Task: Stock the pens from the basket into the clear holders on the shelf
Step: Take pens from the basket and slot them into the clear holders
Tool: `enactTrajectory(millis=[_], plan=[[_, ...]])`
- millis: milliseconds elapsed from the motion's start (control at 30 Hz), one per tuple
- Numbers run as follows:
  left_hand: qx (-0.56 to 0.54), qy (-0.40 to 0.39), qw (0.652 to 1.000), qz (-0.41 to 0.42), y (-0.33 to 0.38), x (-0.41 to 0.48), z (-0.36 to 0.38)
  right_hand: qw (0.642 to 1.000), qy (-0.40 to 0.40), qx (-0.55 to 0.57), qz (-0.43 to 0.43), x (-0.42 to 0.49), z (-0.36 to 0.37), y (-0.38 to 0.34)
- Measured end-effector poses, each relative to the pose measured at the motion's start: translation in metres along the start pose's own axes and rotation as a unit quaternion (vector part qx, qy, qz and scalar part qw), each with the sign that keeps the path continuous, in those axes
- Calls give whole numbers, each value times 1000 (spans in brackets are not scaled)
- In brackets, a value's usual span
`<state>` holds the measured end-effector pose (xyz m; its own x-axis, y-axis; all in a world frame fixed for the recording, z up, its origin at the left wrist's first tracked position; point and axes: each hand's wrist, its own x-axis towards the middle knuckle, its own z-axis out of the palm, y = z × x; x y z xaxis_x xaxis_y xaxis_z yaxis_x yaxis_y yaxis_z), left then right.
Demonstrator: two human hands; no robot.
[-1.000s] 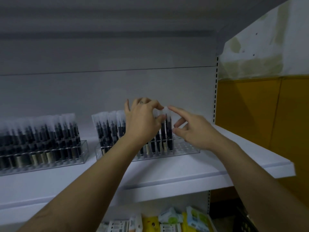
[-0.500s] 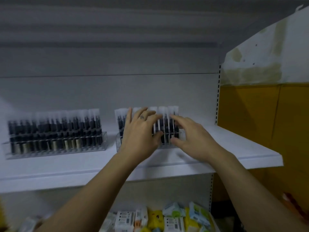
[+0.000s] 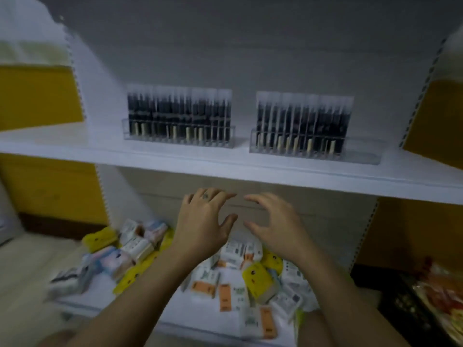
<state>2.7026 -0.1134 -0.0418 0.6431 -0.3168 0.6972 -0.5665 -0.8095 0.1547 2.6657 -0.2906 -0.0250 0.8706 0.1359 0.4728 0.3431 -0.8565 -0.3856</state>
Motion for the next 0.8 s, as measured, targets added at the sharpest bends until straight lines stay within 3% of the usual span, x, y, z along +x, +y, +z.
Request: enactTrajectory(millis=[133,333,500,667,800], plan=[[2,-123,990,-70,-24,-54,15,996,-86,7,36,-21,64,5],[17,-235,961,-146,-55,-130,57,978,-195,25,75,-55,151,19],[0,-332,922,-198,-70,-178,99,945,-301,41,124,-82,211,39],[-29,-383,889,-250,-81,-210,128,916,-347,65,191,-110,251,58],[-52,-448,844,-290,-88,-241,147,874,-426,68,222,-136,273,69]])
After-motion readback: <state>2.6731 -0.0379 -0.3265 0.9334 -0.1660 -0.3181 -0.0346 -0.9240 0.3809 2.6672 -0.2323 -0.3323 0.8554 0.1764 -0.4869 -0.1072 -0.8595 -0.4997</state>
